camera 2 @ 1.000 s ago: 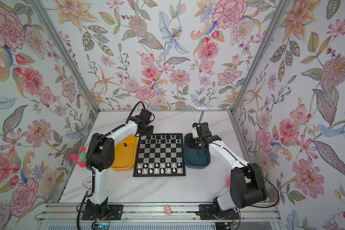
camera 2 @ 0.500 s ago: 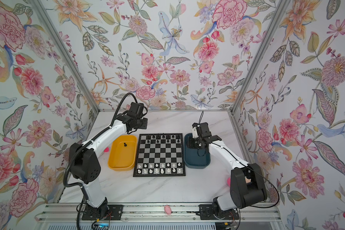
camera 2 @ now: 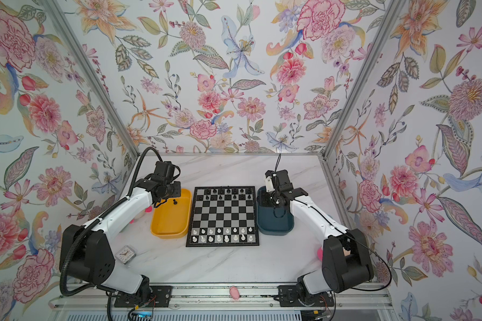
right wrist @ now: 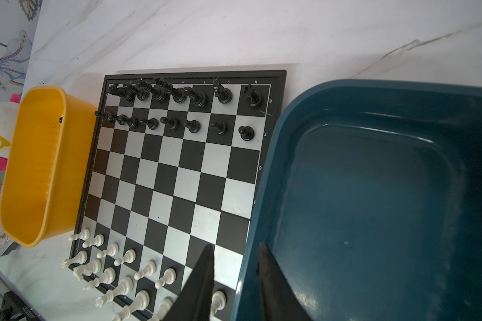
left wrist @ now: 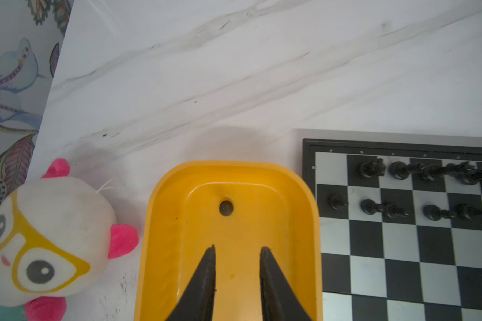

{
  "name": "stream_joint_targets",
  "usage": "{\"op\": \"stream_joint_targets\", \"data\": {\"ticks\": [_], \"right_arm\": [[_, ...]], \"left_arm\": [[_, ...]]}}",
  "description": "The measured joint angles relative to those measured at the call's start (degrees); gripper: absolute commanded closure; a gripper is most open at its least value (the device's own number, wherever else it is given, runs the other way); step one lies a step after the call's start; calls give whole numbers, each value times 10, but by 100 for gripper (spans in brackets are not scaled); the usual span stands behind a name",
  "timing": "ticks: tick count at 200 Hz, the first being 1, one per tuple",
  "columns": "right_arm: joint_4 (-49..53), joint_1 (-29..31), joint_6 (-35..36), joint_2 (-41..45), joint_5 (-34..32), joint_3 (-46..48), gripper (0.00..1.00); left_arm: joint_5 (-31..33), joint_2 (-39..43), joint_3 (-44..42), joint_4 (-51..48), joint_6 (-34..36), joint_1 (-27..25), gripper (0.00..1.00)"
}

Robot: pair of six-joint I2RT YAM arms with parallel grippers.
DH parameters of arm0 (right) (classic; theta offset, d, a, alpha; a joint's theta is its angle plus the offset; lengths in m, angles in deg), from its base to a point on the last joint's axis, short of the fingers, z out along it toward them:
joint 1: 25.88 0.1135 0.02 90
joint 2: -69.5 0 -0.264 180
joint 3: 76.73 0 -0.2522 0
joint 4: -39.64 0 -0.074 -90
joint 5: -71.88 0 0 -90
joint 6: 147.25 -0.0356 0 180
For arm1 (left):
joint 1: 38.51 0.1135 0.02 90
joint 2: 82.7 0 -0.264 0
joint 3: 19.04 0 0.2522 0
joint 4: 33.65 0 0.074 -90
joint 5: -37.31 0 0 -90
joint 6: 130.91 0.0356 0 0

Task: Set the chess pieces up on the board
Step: 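Open the left gripper and swing it back over the yellow tray, then lower the open left gripper around the last black piece in the yellow tray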

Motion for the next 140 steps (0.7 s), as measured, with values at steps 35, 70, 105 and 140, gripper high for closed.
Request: {"op": "stream_joint_targets", "data": {"ticks": [35,70,105,140], "right_arm": [[5,4,0,0,-4,-10,71],[12,6,0,-1,-10,-12,71],[16,6,0,-5,-13,-18,71],[17,6,0,-5,-16,-18,71]], "left_arm": [[-12,-3,-32,20,-4,17,70],[-28,-38,-40,55,-5,24,70],[-41,-80,-44,79,-5,38,69],[-41,-92,-44,90,-4,43,68]]}}
